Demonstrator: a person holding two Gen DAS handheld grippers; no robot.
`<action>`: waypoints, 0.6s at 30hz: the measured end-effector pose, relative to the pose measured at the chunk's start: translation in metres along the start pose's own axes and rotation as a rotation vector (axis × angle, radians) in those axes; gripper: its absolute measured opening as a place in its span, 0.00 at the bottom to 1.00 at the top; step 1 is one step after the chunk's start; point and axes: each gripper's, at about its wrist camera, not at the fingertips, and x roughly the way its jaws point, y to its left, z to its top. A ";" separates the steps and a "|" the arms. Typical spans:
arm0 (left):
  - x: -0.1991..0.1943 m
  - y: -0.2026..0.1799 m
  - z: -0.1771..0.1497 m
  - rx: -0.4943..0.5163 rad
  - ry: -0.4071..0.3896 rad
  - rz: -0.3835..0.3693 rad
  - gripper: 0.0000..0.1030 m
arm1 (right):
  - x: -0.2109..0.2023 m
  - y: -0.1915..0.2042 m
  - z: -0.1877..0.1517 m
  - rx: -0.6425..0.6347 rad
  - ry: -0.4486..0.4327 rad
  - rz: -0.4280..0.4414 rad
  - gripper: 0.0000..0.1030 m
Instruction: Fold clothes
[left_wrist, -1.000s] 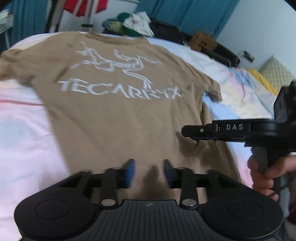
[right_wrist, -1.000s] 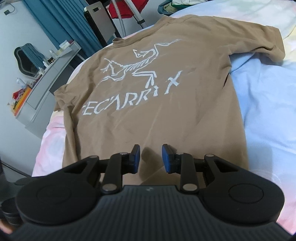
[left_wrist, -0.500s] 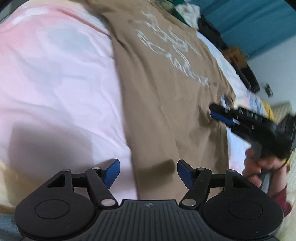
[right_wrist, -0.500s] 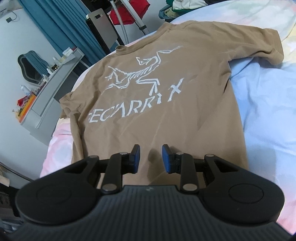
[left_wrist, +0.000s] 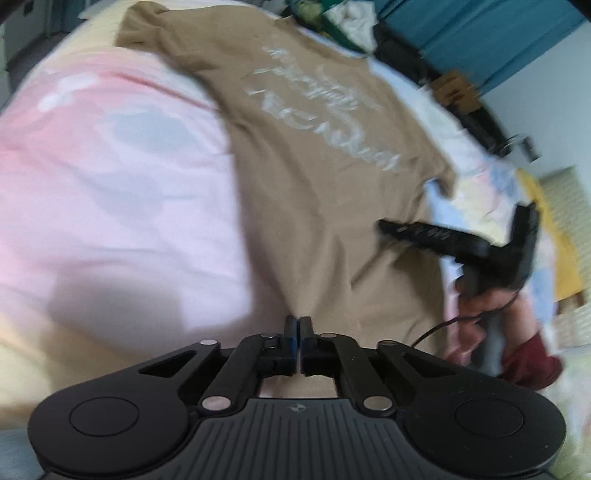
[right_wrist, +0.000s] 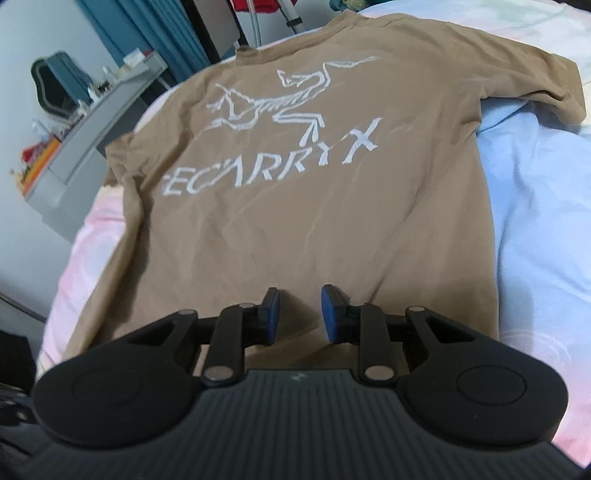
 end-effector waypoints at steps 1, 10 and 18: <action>-0.001 0.005 -0.002 -0.001 0.013 0.024 0.00 | 0.001 0.000 0.000 -0.006 0.003 -0.005 0.25; -0.006 0.024 0.004 -0.030 -0.027 0.087 0.09 | -0.003 0.000 -0.002 -0.013 0.002 -0.012 0.25; 0.020 -0.027 0.016 0.065 -0.106 0.020 0.65 | -0.006 -0.002 -0.001 0.002 -0.010 0.003 0.27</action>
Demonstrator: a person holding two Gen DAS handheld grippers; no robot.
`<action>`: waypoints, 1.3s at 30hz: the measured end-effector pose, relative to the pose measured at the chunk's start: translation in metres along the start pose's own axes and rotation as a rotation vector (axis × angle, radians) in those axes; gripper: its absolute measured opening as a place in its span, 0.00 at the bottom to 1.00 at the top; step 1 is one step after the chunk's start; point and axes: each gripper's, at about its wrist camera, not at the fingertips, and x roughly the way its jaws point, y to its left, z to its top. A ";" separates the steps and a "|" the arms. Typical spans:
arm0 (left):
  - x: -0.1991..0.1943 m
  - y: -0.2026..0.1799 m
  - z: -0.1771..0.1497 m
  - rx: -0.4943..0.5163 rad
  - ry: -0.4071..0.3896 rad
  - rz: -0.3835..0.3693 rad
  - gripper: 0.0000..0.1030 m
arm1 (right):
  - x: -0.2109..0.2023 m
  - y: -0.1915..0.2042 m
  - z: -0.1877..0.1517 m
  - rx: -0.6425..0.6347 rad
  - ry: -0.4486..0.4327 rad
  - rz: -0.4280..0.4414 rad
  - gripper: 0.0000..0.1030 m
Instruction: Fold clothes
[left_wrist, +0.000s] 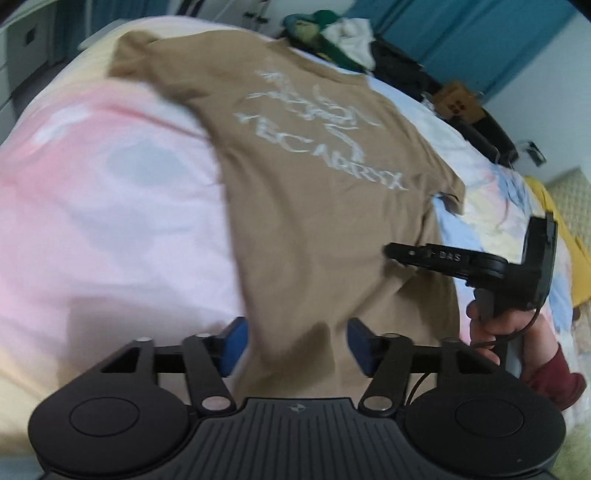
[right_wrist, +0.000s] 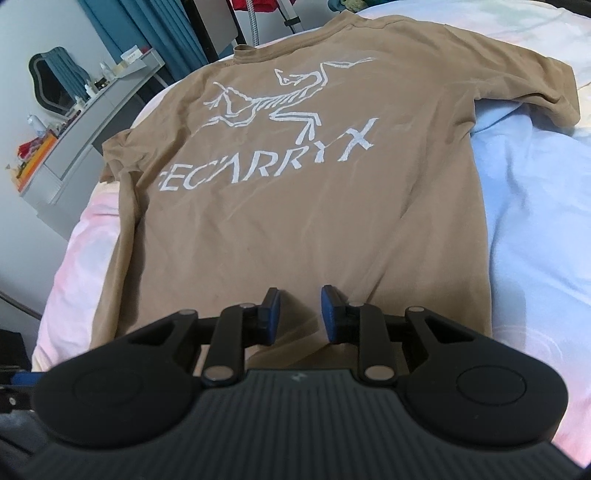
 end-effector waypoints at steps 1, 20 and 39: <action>0.007 -0.007 -0.001 0.027 0.003 0.014 0.66 | 0.000 0.001 0.000 -0.004 -0.001 0.001 0.29; -0.006 0.037 -0.019 0.001 0.192 0.248 0.03 | -0.009 -0.001 -0.005 -0.023 -0.003 -0.011 0.26; -0.006 0.054 -0.034 0.026 0.129 -0.020 0.48 | -0.053 -0.002 -0.041 -0.088 0.311 -0.207 0.68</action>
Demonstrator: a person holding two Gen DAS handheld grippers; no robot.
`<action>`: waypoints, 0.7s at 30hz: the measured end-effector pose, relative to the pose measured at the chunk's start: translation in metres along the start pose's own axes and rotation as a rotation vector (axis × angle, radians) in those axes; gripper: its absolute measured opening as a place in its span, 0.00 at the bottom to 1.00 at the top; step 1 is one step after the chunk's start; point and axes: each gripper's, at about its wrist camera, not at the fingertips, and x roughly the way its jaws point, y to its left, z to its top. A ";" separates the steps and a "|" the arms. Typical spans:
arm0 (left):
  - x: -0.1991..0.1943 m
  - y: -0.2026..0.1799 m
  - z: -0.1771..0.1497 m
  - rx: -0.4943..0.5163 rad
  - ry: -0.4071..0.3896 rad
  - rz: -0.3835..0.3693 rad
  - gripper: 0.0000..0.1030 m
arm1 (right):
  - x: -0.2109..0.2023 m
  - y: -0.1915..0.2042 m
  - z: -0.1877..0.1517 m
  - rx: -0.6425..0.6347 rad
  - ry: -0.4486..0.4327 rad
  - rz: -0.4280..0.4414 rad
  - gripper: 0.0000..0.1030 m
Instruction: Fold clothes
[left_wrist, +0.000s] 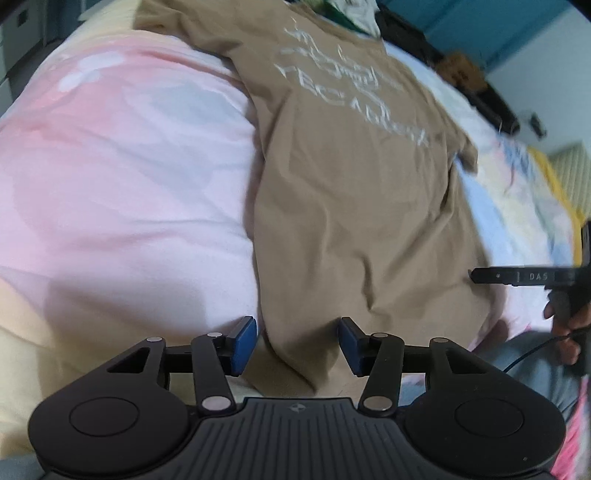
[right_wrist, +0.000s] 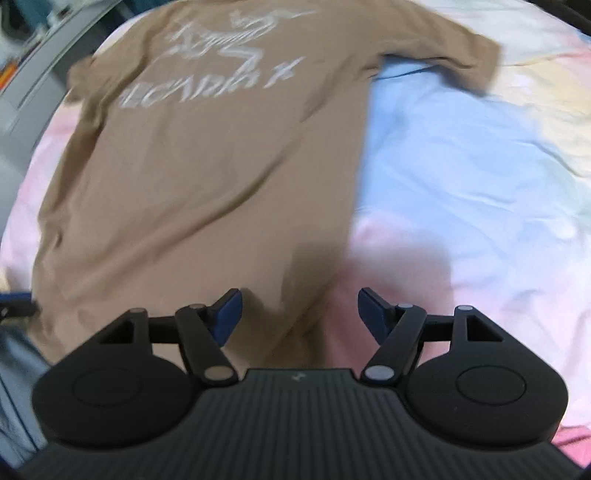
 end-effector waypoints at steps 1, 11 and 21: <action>0.002 -0.002 -0.001 0.021 0.008 0.005 0.43 | 0.006 0.007 -0.001 -0.015 0.034 0.008 0.69; -0.027 -0.011 -0.004 0.079 -0.038 -0.082 0.04 | -0.023 0.058 -0.040 -0.298 -0.016 -0.076 0.10; -0.023 -0.014 -0.009 0.080 0.046 0.034 0.08 | -0.028 0.035 -0.052 -0.234 -0.001 -0.024 0.14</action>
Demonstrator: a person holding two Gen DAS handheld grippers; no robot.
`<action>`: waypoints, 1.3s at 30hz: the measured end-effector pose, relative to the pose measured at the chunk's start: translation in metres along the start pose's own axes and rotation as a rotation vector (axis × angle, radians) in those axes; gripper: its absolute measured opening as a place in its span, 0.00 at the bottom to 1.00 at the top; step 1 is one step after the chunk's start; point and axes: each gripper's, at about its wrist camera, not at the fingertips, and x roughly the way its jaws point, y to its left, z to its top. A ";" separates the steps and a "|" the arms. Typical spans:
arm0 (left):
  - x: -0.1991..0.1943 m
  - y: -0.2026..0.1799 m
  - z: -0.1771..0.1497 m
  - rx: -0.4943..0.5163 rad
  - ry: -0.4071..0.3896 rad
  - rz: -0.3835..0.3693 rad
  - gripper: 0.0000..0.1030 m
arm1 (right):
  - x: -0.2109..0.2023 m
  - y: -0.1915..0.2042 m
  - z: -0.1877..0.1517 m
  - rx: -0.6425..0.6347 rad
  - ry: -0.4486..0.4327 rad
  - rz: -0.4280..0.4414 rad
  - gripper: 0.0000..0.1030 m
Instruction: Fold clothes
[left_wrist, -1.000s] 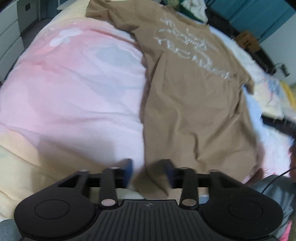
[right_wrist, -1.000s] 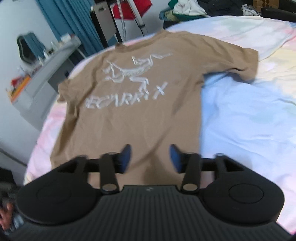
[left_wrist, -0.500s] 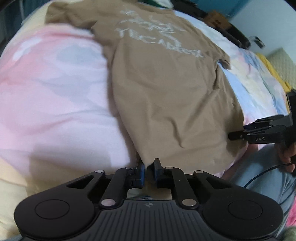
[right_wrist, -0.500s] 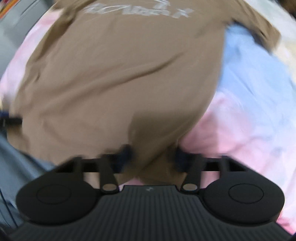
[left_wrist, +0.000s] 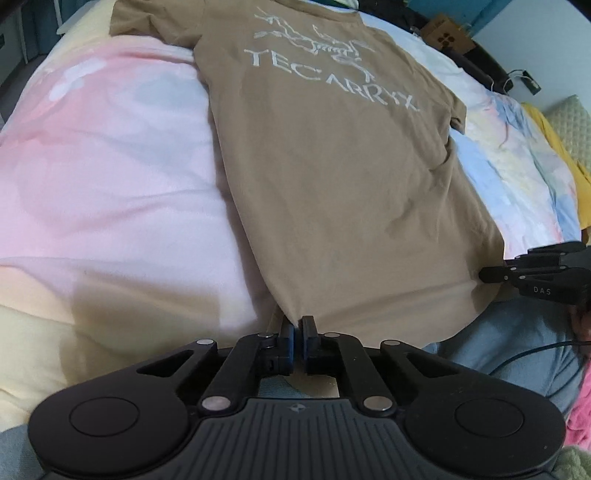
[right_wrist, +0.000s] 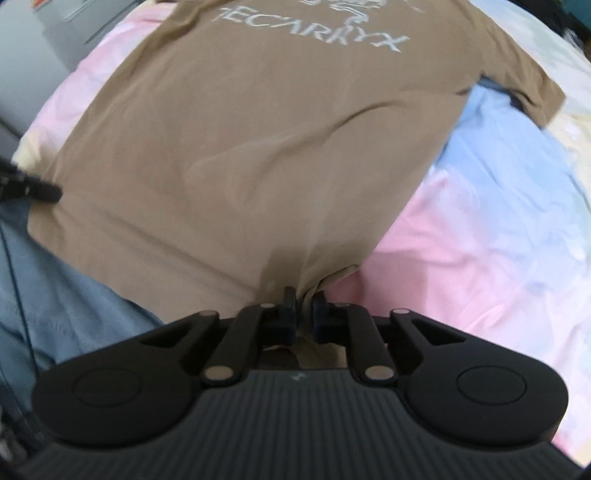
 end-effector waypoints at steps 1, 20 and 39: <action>-0.004 -0.001 0.000 0.008 -0.014 0.007 0.13 | -0.004 -0.004 -0.001 0.034 -0.017 0.010 0.17; -0.039 -0.102 0.082 0.125 -0.636 0.187 0.86 | -0.070 -0.077 0.068 0.578 -0.912 -0.058 0.60; 0.061 -0.050 0.109 0.056 -0.616 0.262 0.89 | 0.074 -0.212 0.125 1.058 -0.752 0.155 0.63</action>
